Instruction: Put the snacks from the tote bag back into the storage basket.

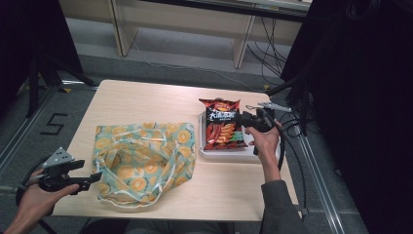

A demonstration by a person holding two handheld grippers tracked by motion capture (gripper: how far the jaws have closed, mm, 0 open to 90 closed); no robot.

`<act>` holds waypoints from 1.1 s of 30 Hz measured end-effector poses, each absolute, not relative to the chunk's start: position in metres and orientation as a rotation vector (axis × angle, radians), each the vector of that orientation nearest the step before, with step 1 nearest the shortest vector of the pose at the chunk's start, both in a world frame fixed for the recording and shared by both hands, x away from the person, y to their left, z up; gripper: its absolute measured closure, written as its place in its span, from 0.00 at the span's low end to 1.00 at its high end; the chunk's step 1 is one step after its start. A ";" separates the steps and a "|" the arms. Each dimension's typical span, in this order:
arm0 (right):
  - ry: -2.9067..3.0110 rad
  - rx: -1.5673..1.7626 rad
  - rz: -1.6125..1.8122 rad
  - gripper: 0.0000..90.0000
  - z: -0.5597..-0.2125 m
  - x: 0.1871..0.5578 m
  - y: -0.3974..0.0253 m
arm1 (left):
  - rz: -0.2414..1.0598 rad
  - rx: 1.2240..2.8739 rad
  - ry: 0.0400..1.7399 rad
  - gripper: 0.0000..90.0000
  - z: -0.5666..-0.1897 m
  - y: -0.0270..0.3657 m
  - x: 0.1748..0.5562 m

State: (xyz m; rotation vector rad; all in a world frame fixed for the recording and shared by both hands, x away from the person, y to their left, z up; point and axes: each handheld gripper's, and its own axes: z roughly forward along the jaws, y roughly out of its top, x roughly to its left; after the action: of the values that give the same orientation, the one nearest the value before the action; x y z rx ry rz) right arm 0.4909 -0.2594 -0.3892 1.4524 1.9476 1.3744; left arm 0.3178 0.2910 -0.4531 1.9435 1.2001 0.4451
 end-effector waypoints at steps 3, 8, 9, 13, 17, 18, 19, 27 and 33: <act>2.003 1.362 1.371 0.61 -0.388 0.480 -0.242 | 0.450 1.930 1.203 0.22 -0.453 0.291 0.317; 2.063 1.285 1.358 0.54 -0.387 0.470 -0.226 | 0.458 1.918 1.204 0.20 -0.453 0.290 0.317; 2.082 1.269 1.357 0.53 -0.388 0.468 -0.221 | 0.460 1.926 1.202 0.20 -0.453 0.290 0.317; 2.121 1.263 1.321 0.50 -0.393 0.458 -0.205 | 0.463 1.941 1.200 0.19 -0.453 0.289 0.317; 2.155 1.206 1.318 0.49 -0.397 0.450 -0.197 | 0.476 1.970 1.177 0.19 -0.452 0.291 0.317; 2.159 1.197 1.320 0.48 -0.397 0.448 -0.196 | 0.474 1.969 1.179 0.19 -0.452 0.291 0.317; 2.157 1.215 1.322 0.48 -0.397 0.445 -0.193 | 0.478 1.960 1.191 0.19 -0.452 0.290 0.317; 2.205 1.166 1.298 0.46 -0.403 0.430 -0.186 | 0.481 1.961 1.181 0.19 -0.451 0.290 0.316; 2.218 1.159 1.308 0.45 -0.406 0.421 -0.182 | 0.478 1.961 1.178 0.18 -0.452 0.289 0.316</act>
State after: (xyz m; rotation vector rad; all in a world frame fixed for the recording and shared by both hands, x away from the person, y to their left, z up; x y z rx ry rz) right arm 0.4211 -0.1817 -0.4062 1.1587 2.2183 1.3081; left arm 0.3160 0.2885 -0.4521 1.9605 1.1778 0.4778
